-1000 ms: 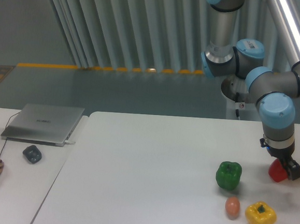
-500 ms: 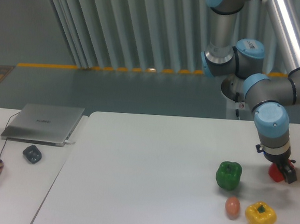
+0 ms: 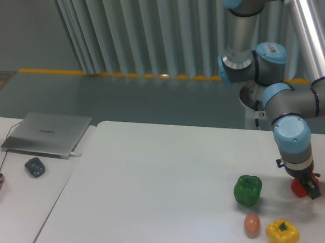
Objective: Place the red peppers in a basket
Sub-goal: 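Close the gripper around the red bell pepper, then lift the red pepper and carry it away from the green pepper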
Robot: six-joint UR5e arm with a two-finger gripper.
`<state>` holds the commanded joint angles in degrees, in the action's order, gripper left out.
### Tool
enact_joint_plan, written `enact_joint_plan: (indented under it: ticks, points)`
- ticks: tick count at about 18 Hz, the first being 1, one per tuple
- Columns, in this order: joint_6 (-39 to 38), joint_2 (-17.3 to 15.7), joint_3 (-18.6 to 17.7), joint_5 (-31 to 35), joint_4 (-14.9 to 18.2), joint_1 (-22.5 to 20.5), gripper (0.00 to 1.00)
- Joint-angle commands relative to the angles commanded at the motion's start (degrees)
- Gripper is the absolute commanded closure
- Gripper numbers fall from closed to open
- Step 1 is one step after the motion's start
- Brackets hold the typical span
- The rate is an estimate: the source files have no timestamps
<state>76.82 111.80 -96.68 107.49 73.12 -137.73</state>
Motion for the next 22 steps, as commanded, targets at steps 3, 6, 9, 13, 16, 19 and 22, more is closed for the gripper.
enact_joint_plan:
  ticks: [3,6,9,13,16,19,22]
  points:
    - [0.1,-0.1,0.6,0.1,0.1,0.0,0.41]
    - [0.3,-0.4,1.7,0.2,1.0,0.0,0.71]
    - [0.8,-0.9,3.4,0.1,2.4,-0.2,0.73]
    - [0.8,-1.3,9.7,-0.5,8.3,-0.3,0.74]
    - [1.4,-2.3,12.0,-1.0,8.7,-1.3,0.74]
    - [9.3,-3.2,14.1,-1.7,8.8,-3.4,0.74]
    - [15.9,-3.1,14.8,-1.7,6.0,-6.0,0.73]
